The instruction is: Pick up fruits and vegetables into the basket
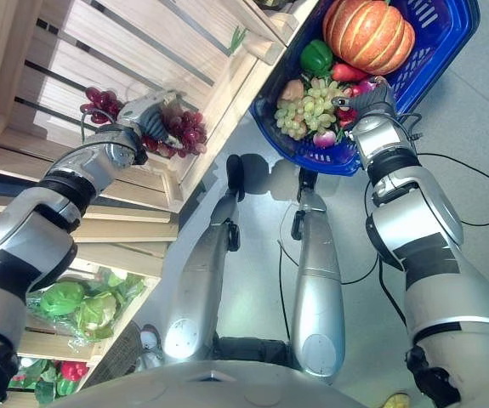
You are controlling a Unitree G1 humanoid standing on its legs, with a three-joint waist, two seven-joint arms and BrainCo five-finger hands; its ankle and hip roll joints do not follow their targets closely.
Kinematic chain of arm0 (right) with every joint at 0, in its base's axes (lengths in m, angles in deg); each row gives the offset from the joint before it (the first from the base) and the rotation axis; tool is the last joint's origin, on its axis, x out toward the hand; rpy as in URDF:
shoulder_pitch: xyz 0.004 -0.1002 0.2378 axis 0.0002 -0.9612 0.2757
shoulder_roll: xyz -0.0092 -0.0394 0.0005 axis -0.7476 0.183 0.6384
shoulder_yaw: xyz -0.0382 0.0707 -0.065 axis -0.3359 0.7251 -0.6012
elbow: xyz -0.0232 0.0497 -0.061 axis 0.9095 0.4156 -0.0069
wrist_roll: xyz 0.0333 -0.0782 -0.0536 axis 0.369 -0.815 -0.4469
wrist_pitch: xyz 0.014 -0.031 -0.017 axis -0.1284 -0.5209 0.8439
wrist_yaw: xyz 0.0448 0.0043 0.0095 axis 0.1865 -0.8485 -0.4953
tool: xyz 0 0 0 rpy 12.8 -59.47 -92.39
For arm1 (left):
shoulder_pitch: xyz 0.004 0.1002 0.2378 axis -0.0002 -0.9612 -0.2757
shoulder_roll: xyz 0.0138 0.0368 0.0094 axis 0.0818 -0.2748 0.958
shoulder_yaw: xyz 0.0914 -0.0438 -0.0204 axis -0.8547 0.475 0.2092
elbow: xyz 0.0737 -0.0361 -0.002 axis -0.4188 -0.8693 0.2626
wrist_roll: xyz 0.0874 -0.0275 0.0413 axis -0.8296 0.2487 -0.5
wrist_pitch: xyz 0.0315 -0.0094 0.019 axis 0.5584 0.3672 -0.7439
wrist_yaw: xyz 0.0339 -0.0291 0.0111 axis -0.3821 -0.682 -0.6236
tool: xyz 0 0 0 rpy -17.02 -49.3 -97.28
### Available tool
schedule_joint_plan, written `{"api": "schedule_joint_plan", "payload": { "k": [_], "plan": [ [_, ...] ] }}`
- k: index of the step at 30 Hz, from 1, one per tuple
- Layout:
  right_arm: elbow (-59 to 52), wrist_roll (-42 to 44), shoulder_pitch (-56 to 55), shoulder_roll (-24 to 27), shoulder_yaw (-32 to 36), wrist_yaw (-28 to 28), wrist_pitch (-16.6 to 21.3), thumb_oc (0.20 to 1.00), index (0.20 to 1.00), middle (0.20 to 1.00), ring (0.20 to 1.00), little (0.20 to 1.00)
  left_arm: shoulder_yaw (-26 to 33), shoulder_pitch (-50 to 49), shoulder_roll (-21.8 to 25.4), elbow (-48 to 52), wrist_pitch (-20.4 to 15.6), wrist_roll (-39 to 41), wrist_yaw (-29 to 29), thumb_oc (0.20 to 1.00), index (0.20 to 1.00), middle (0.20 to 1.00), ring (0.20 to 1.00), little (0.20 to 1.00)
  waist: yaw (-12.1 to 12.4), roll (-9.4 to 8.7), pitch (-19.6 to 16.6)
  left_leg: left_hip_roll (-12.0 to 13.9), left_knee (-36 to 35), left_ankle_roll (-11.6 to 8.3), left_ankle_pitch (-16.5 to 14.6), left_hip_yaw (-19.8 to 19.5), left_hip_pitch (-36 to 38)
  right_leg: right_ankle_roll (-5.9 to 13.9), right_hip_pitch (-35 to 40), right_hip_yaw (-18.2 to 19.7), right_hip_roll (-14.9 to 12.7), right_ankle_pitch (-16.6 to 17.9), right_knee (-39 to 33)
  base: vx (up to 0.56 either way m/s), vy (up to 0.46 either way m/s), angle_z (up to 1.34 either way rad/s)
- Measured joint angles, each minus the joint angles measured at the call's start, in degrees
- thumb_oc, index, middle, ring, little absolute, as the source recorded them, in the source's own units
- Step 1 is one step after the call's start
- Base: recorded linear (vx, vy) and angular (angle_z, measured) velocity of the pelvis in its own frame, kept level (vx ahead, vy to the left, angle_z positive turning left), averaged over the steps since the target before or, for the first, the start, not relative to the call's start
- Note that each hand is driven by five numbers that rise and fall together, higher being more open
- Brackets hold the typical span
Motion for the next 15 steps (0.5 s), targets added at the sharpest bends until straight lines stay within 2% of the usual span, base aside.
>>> {"api": "schedule_joint_plan", "payload": {
  "k": [4, 9, 15],
  "plan": [
    [0.0, 0.5, 0.0, 0.1, 0.2, 3.1, 1.8, 1.0, 1.0, 1.0, 1.0, 1.0, -1.6, -0.1, 0.2, -0.5, 0.4, -3.8, 1.7, 1.0, 1.0, 1.0, 1.0, 1.0, 0.0, 0.0, 0.0, 0.0, 0.0, 0.0, 0.0, 0.1, 0.0, 0.0, 0.0, 0.0, 0.1, 0.0, -0.1, 0.0, 0.0, 0.0],
    [-0.1, 1.7, 0.0, 0.4, 2.0, 9.6, 7.1, 1.0, 1.0, 1.0, 1.0, 1.0, -2.6, -0.4, 0.2, -0.5, 1.4, -8.3, 1.6, 1.0, 1.0, 1.0, 1.0, 1.0, -0.1, 0.0, 0.0, 0.1, 0.0, -0.01, 0.0, 0.1, -0.1, 0.01, 0.0, 0.1, 0.2, 0.0, -0.4, 0.0, 0.0, 0.0],
    [-0.7, 5.2, -0.9, 1.0, 5.7, 18.6, 14.8, 1.0, 1.0, 1.0, 1.0, 1.0, -2.7, -2.4, 0.2, -0.3, 3.2, -15.2, -4.2, 1.0, 1.0, 1.0, 1.0, 1.0, -0.3, 0.01, 0.0, 0.5, 0.1, -0.19, -0.4, 0.0, -0.6, 0.03, -0.1, 0.1, 0.8, 0.0, -1.3, 0.0, -0.002, -0.01]
  ]
}}
